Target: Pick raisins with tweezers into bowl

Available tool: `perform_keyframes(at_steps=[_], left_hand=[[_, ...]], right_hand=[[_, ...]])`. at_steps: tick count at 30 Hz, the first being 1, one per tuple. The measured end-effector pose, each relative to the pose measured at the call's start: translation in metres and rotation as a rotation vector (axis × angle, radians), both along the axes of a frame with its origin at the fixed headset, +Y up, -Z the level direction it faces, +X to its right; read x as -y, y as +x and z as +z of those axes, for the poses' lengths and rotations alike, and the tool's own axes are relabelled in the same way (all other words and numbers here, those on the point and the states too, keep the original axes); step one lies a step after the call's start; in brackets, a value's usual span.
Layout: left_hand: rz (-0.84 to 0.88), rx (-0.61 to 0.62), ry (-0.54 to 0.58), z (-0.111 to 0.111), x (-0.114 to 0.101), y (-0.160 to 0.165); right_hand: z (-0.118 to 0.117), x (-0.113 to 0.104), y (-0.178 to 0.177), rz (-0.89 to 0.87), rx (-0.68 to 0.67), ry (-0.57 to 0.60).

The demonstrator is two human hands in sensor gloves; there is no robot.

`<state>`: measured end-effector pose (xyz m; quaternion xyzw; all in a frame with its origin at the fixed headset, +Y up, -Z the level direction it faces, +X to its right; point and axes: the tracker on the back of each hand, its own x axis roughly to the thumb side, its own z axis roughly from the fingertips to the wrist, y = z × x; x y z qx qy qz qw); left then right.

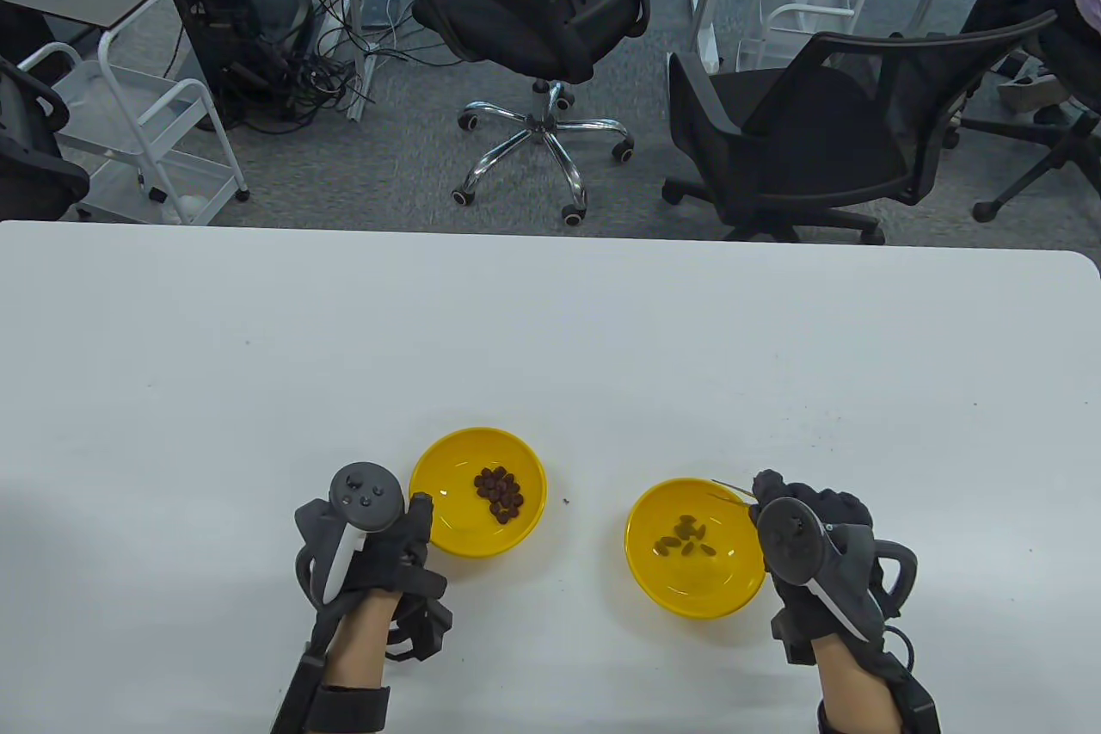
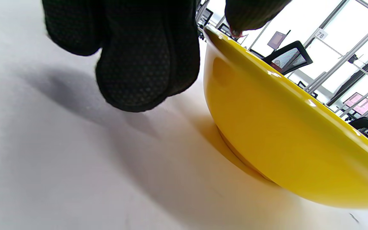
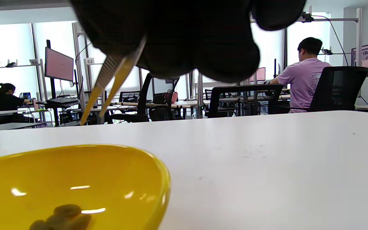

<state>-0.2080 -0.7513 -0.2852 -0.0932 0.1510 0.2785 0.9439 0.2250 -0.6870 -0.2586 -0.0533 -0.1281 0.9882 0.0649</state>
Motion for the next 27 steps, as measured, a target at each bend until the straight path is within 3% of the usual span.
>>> perform_keyframes(at_steps=[6,17,27], left_hand=[[-0.043,0.010,0.028,0.002,-0.005,0.003],[-0.114,0.039,0.055,0.005,-0.008,0.009],[-0.126,0.047,0.048,0.005,-0.007,0.011]], right_hand=[[-0.009,0.010,0.027,-0.080,0.116,0.027],[-0.032,0.053,0.077,0.072,0.348,-0.160],[-0.048,0.070,0.081,0.126,0.364,-0.243]])
